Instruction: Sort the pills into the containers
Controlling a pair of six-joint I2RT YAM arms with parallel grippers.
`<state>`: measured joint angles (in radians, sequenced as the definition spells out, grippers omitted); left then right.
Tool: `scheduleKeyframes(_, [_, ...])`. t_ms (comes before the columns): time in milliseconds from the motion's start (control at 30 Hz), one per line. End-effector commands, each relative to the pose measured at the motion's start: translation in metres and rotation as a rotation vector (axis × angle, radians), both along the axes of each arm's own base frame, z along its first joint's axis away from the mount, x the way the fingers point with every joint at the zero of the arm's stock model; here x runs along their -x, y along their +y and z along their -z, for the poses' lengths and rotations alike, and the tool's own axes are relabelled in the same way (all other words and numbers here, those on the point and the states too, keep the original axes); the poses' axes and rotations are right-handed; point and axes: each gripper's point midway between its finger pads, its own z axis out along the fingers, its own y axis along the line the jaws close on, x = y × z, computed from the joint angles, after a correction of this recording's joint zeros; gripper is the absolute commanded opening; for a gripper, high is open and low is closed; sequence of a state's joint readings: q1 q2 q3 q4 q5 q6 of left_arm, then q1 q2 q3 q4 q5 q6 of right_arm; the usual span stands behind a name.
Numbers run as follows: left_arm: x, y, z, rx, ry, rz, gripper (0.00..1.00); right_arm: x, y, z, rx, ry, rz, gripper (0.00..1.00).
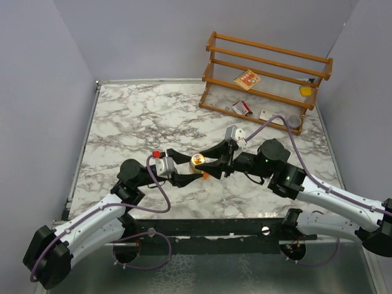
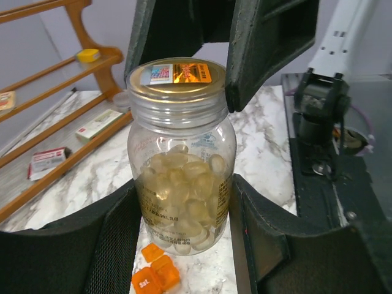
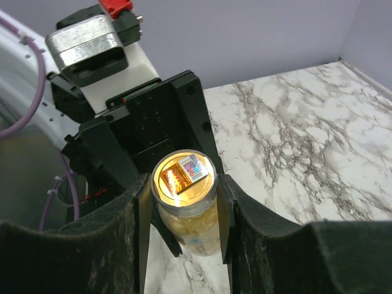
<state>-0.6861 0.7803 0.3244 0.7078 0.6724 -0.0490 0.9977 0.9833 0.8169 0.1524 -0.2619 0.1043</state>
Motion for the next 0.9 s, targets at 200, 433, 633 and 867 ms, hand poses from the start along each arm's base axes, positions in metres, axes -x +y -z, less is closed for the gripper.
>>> scheduleKeyframes(200, [0.060, -0.012, -0.024, -0.005, -0.120, 0.400, 0.00, 0.047, 0.001, -0.021, -0.008, -0.140, -0.269, 0.04])
scheduleKeyframes(433, [0.049, -0.014, -0.022, 0.004, -0.096, 0.337, 0.00, 0.040, -0.017, -0.040, -0.064, -0.185, -0.163, 0.89])
scheduleKeyframes(633, [0.032, -0.018, -0.017, 0.003, -0.066, 0.259, 0.00, 0.036, -0.029, -0.049, -0.077, -0.196, -0.101, 0.90])
scheduleKeyframes(867, [-0.007, -0.011, -0.018, 0.020, -0.031, 0.019, 0.00, 0.013, -0.039, -0.042, -0.057, -0.151, 0.047, 0.91])
